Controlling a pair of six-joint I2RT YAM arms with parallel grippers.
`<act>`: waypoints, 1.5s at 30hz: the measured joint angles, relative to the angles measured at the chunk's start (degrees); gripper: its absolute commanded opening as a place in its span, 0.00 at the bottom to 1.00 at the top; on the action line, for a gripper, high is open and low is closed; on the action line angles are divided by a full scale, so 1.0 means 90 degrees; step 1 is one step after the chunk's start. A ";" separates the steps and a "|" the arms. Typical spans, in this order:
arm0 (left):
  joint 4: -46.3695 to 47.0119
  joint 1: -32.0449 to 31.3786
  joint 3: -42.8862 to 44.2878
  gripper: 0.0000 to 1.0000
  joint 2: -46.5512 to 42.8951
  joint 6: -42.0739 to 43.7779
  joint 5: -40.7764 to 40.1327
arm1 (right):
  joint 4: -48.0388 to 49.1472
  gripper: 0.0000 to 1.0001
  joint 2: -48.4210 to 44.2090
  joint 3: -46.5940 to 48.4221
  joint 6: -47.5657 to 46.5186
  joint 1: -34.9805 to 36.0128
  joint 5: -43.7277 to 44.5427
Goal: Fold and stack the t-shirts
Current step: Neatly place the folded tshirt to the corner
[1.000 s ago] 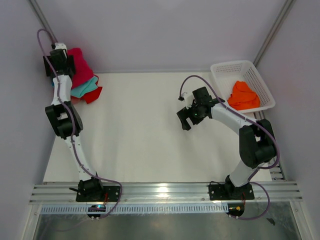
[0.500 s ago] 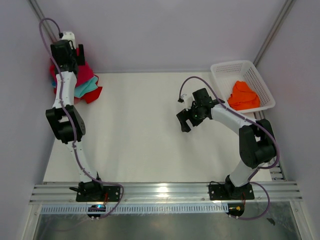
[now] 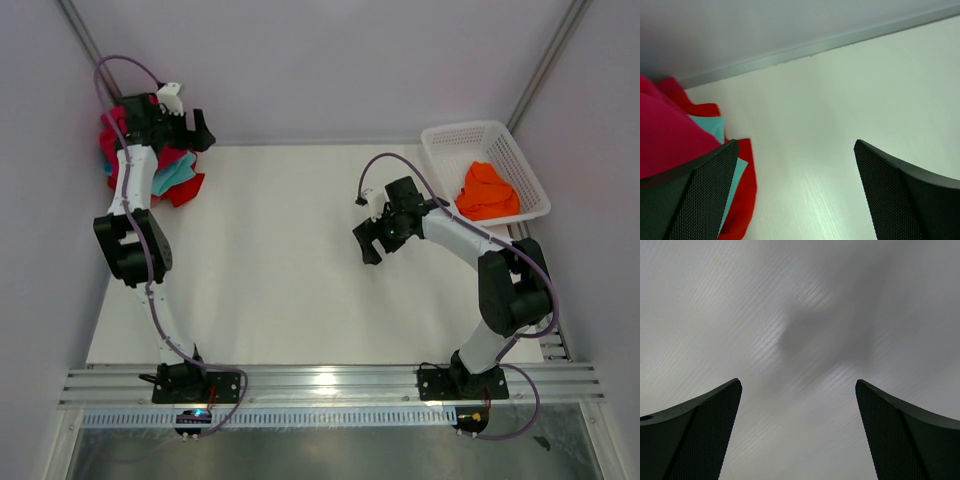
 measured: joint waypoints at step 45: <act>0.1469 -0.0799 0.1154 0.99 0.2200 -0.0372 -0.0942 | 0.0049 0.99 0.0187 -0.0053 -0.0146 0.0000 -0.0046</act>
